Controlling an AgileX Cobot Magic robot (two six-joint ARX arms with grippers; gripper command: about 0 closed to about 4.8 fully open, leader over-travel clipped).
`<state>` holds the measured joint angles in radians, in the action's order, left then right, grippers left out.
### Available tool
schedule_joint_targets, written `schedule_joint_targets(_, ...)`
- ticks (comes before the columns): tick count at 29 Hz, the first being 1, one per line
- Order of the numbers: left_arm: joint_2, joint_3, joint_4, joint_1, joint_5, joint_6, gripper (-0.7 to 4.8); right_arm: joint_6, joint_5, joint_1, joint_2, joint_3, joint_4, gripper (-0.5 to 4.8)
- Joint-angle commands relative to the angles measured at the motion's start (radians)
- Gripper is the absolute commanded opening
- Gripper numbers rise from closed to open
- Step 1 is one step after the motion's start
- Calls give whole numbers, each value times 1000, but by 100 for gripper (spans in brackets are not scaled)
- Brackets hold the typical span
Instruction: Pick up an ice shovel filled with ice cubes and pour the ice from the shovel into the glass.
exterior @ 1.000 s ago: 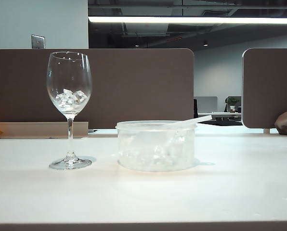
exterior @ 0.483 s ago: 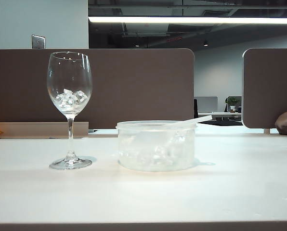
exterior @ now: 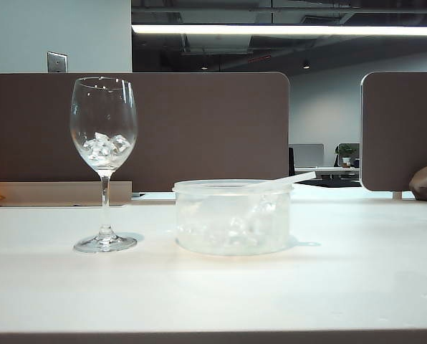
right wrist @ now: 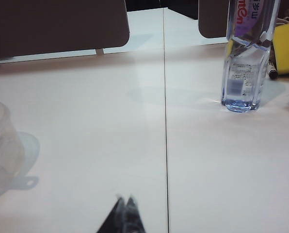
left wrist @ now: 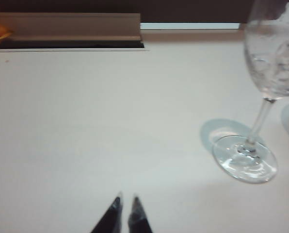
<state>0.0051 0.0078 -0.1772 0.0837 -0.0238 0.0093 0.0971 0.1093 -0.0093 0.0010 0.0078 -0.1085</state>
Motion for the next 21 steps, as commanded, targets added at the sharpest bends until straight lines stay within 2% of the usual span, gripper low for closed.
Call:
schedule_joint_targets(1, 0, 0, -2, -44, -3, 2, 29, 4, 1, 0, 1, -7, 8, -5)
schedule_joint_targets(8, 0, 0, -2, -138, -2, 2, 29, 4, 1, 0, 1, -7, 8, -5)
schedule_joint_targets(21, 1, 0, -2, -139, 1, 2, 29, 4, 1, 0, 1, -7, 8, -5)
